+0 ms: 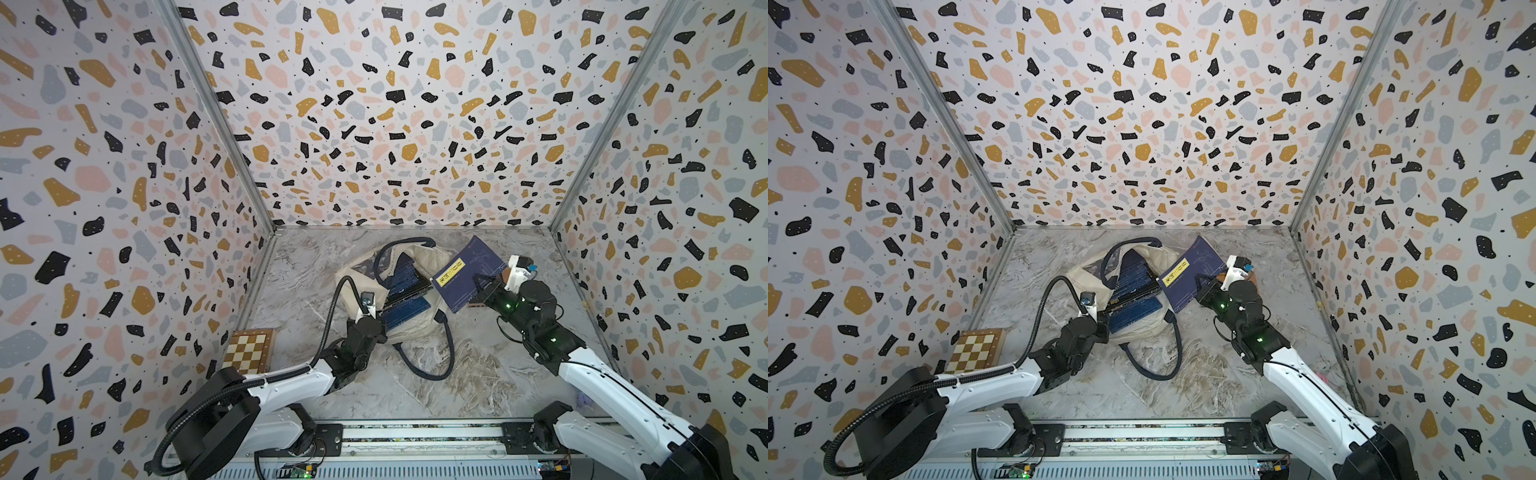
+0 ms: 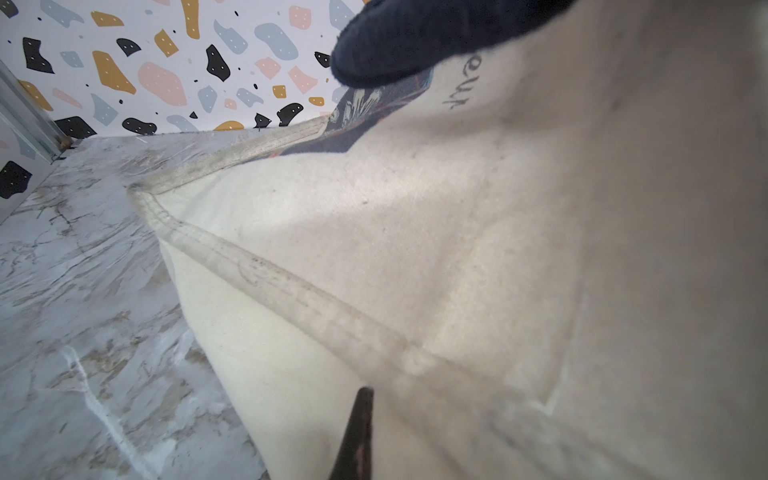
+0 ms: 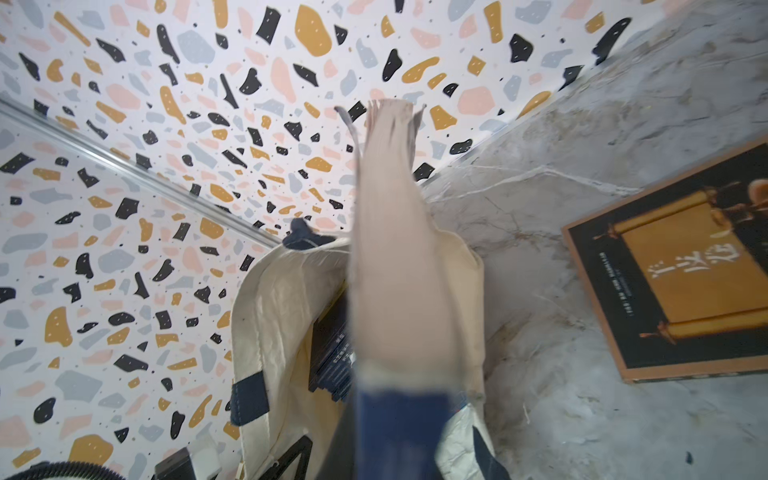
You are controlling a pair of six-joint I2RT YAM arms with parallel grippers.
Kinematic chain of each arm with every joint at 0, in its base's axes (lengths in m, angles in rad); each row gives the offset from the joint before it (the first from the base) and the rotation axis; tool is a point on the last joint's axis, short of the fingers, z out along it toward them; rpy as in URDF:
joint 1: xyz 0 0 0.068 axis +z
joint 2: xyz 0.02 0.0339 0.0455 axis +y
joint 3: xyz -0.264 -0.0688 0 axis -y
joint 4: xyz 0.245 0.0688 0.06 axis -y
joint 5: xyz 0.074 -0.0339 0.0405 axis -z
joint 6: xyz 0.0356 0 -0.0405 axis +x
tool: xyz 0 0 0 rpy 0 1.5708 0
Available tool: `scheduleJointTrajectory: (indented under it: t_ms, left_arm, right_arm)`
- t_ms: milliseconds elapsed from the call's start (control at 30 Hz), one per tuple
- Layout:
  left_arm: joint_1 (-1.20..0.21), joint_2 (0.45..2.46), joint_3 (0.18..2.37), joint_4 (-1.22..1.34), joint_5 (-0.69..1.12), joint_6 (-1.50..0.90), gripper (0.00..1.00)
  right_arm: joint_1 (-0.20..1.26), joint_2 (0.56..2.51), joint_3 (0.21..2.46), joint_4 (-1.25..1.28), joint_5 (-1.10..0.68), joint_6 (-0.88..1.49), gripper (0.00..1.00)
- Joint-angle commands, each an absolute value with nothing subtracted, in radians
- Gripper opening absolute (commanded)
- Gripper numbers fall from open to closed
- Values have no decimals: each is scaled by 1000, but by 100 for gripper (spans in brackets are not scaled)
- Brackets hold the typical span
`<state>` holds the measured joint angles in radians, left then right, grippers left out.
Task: Take out the books from the canvas bag
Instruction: Pick up the book from the canvas bag, then place the book on the book.
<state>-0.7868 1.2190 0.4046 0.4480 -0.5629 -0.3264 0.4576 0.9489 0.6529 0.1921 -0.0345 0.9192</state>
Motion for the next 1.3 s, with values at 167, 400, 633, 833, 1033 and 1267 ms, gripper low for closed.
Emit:
scheduleJointTrajectory:
  t_ms: [167,400,633,833,1033,1267]
  left_arm:
    - [-785,1219,426,471,-598,-328,0]
    - [-784,1213,425,470,-597,-330,0]
    - [-784,1213,426,470,-593,-328,0]
    - [-785,1206,422,473,-592,-327,0]
    - [-784,1204,422,474,-588,-325,0]
    - [-784,1197,421,476,-584,-325,0]
  right_arm:
    - [251,910,638,217,-167,969,0]
    - [75,968,582,305,-294,1064,0]
    - [-1,1096,577,398,-333,1103,0]
    - [-15,1193,564,468,-257,1153,0]
    - [-17,1328,575,578,-217,1180,0]
    - [-8,1448,581,652,-180,1205,0]
